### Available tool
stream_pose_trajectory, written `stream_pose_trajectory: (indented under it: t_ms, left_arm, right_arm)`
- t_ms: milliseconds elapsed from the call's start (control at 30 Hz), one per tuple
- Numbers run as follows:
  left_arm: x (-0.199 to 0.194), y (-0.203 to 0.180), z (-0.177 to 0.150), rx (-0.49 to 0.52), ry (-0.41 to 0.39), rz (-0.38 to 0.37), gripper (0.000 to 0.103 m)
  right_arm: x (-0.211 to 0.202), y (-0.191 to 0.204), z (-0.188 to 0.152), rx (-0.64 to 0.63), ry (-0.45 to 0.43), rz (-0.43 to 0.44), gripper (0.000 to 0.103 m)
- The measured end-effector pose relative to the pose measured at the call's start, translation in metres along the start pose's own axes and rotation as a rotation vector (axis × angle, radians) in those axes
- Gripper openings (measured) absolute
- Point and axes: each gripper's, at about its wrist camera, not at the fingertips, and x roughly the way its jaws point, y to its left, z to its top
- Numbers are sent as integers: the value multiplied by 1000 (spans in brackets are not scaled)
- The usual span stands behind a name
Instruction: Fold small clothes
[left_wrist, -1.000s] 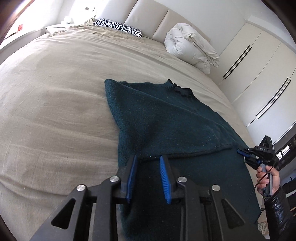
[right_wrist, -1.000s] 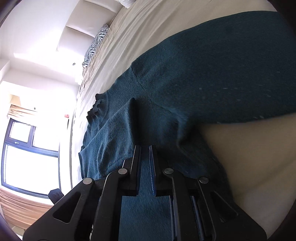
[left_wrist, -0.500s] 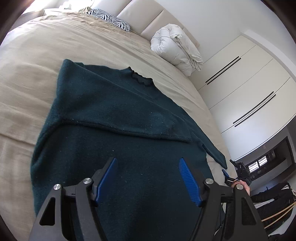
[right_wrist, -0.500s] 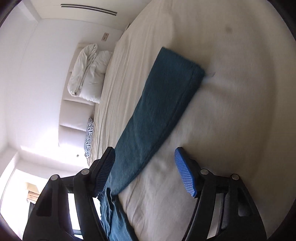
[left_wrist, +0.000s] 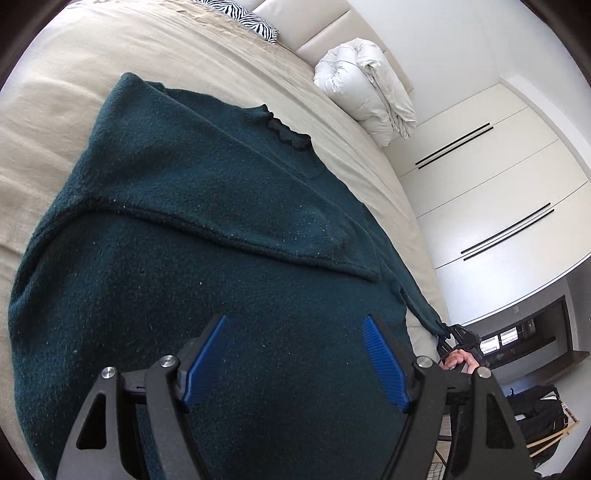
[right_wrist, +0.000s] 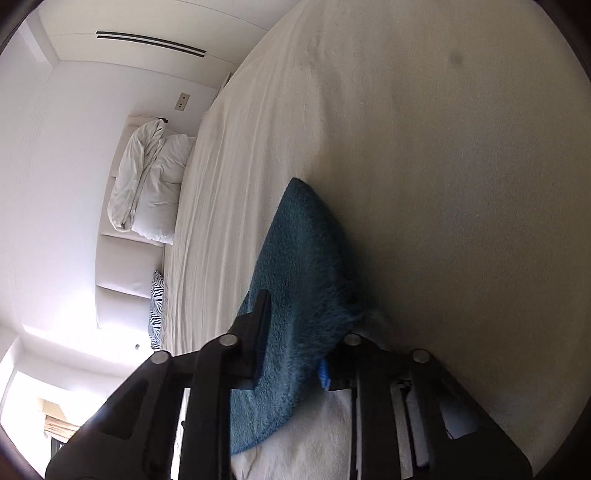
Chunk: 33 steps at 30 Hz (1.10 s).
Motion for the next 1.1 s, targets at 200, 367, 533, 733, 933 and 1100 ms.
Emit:
stream_pose_trajectory:
  t_ms: [200,367,533,733,933,1100]
  left_arm:
    - [4,-2,13,-9,-9,-31,76]
    - [11,-16,28,-26,-39,-90,82]
    - [32,-24,38,-66,-14,-157,85]
    - [71,-25,46,-154,65,-236,90]
    - [103,-39,38,-144,141,-222,91]
    - [126,-53,39,-121,177,-186,88]
  right_arm:
    - [-1,96,-45,-325,-10,-64,8]
    - [16,210,-166,-756,117,-40,8]
    - [38,257,-339,-1133,263,-48,8]
    - [65,240,-449,-1288,375,-109,12]
    - [61,213,-451,-1245,436,-37,63]
    - [46,203,-443,-1218,433,7,76]
